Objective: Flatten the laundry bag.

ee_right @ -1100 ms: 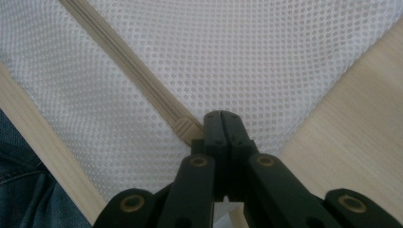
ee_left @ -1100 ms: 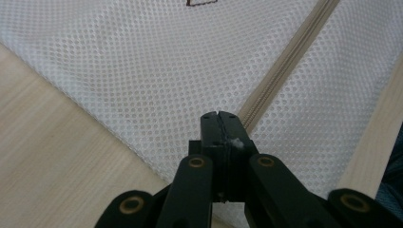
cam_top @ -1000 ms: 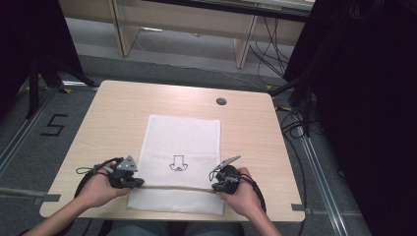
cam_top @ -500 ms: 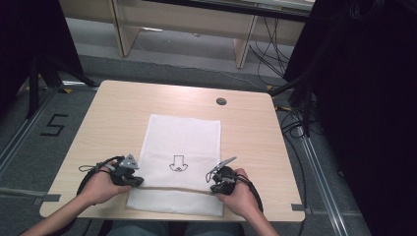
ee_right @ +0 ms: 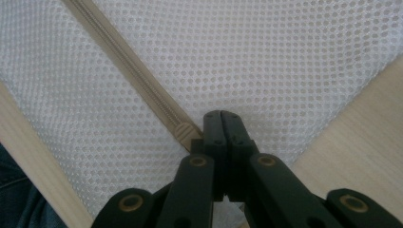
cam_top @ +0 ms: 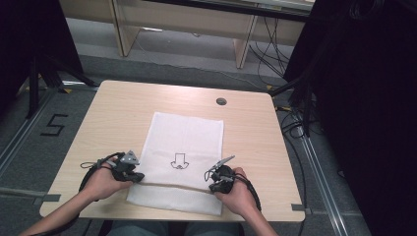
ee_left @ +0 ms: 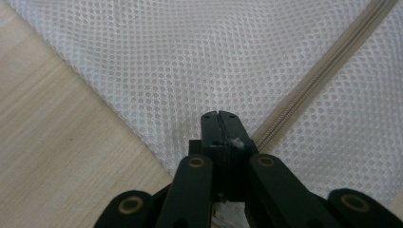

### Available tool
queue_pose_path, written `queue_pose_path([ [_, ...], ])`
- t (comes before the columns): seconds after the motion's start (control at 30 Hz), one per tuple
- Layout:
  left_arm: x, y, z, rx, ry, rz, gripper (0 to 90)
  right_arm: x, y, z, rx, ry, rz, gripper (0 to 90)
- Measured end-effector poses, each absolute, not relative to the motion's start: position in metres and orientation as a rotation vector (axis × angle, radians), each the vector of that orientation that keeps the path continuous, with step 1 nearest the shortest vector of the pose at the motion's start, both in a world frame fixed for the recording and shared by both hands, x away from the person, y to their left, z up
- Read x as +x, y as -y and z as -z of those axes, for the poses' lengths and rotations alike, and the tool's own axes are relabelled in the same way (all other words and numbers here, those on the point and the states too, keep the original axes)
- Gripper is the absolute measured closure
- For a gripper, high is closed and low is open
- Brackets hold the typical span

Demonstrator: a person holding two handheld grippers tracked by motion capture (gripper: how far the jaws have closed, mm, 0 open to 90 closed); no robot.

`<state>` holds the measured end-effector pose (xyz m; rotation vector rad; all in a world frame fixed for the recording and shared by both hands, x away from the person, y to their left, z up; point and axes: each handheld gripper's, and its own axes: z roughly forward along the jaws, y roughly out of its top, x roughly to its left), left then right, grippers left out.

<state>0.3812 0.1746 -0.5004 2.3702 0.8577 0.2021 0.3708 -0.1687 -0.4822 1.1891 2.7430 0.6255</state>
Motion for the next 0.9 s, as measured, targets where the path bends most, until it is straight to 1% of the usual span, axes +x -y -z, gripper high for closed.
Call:
queue_pose_path([
  [0.03, 0.381, -0.174, 0.500, 2.378, -0.847, -0.219, 89.5, 0.372, 0.169, 0.482, 1.207, -2.737, -0.616, 90.0],
  [0.13, 0.380, -0.173, 0.500, 2.370, -0.856, -0.203, 89.5, 0.376, 0.170, 0.482, 1.228, -2.718, -0.608, 90.0],
  [0.2, 0.381, -0.173, 0.499, 2.395, -0.834, -0.216, 89.5, 0.380, 0.170, 0.483, 1.194, -2.716, -0.632, 90.0],
  [0.27, 0.380, -0.172, 0.500, 2.381, -0.846, -0.218, 89.4, 0.382, 0.170, 0.483, 1.203, -2.713, -0.628, 90.0],
  [0.37, 0.381, -0.173, 0.500, 2.374, -0.858, -0.214, 89.3, 0.377, 0.167, 0.481, 1.238, -2.703, -0.589, 90.0],
  [0.4, 0.381, -0.173, 0.500, 2.383, -0.844, -0.225, 89.3, 0.377, 0.167, 0.482, 1.182, -2.713, -0.607, 90.0],
  [0.57, 0.378, -0.173, 0.500, 2.385, -0.852, -0.228, 89.4, 0.370, 0.164, 0.481, 1.193, -2.730, -0.597, 90.0],
  [0.7, 0.377, -0.174, 0.499, 2.399, -0.844, -0.228, 88.7, 0.373, 0.167, 0.482, 1.197, -2.734, -0.621, 89.8],
  [0.73, 0.378, -0.174, 0.499, 2.390, -0.857, -0.236, 88.2, 0.373, 0.168, 0.482, 1.195, -2.733, -0.631, 87.5],
  [0.8, 0.378, -0.174, 0.500, 2.372, -0.863, -0.225, 85.9, 0.372, 0.169, 0.479, 1.205, -2.714, -0.661, 79.7],
  [0.9, 0.378, -0.177, 0.500, 2.350, -0.843, -0.246, 79.3, 0.369, 0.175, 0.468, 1.206, -2.646, -0.725, 79.3],
])
